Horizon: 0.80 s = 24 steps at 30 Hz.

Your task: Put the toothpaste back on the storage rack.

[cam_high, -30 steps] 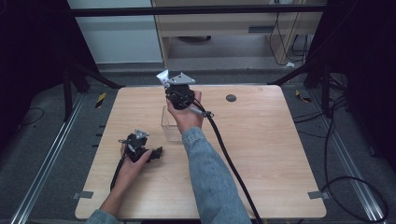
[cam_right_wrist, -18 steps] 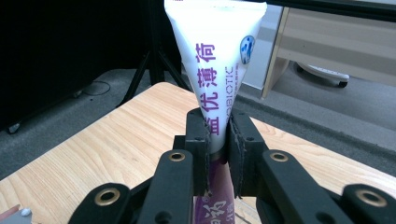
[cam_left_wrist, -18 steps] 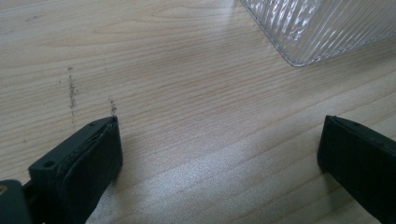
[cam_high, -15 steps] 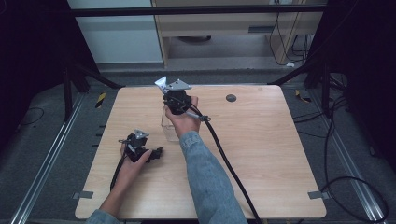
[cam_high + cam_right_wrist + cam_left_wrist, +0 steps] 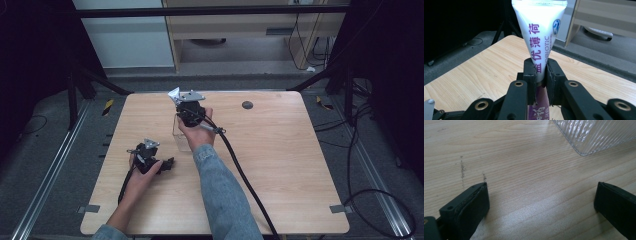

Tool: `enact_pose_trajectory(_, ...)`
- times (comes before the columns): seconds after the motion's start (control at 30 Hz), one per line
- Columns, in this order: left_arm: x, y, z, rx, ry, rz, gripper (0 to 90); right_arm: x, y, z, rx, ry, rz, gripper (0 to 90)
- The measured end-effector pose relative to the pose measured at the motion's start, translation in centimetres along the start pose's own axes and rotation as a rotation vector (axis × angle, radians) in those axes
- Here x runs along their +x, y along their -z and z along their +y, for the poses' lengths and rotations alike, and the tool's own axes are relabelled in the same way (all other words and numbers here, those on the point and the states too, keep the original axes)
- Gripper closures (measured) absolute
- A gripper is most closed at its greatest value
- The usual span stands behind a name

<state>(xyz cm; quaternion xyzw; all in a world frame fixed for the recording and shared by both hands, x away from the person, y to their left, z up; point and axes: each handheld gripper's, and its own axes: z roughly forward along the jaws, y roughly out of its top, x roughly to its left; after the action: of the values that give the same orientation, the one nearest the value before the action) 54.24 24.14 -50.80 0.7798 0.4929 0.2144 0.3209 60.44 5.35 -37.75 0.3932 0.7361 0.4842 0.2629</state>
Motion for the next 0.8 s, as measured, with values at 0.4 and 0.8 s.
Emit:
enact_pose_trajectory(0.4,0.0,0.0,0.0,0.0,-0.001,-0.001,0.0,0.1,-0.4,-0.7,0.032,0.001,0.0,79.6)
enact_pose_trajectory(0.8,0.0,0.0,0.0,0.0,0.0,-0.001,0.0,0.1,-0.6,-1.6,0.061,0.002,0.004,79.6)
